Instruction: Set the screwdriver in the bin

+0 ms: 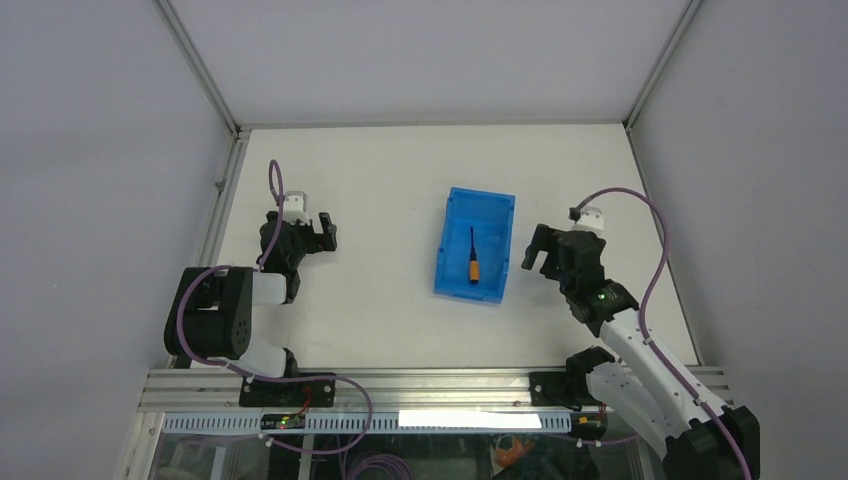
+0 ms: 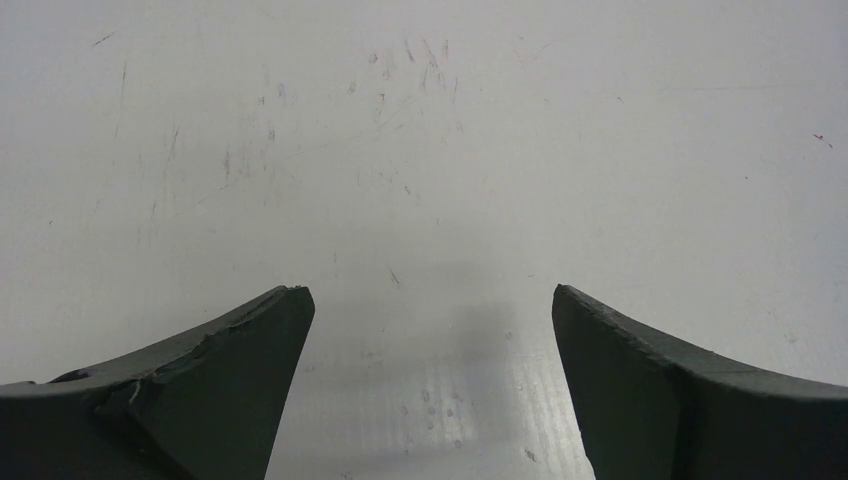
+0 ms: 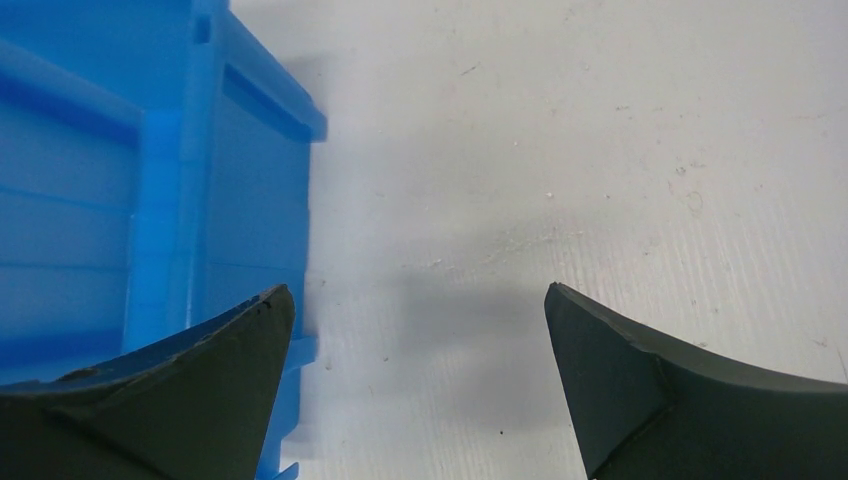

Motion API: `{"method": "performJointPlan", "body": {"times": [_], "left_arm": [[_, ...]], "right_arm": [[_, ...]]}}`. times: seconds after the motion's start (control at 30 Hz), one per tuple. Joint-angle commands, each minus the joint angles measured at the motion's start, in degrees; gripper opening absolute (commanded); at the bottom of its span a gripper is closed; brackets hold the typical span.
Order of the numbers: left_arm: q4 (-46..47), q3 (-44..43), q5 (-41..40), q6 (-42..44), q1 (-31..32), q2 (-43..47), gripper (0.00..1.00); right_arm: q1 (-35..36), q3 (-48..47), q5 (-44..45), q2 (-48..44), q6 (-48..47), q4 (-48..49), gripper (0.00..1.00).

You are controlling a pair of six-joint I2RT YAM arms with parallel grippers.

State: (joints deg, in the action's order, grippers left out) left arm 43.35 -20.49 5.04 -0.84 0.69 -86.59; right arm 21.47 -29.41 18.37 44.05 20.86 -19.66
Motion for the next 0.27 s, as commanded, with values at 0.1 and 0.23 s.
{"method": "performJointPlan", "body": {"times": [0.1, 0.23], "left_arm": [[3.67, -1.04, 1.05, -0.13, -0.07, 0.28, 0.99], [3.67, -1.04, 1.03, -0.17, -0.07, 0.25, 0.99]], "right_arm": [[-0.21, 2.25, 5.29, 1.99, 5.51, 6.37, 0.99], [-0.18, 1.70, 5.39, 2.86, 5.00, 6.38, 0.99]]}}
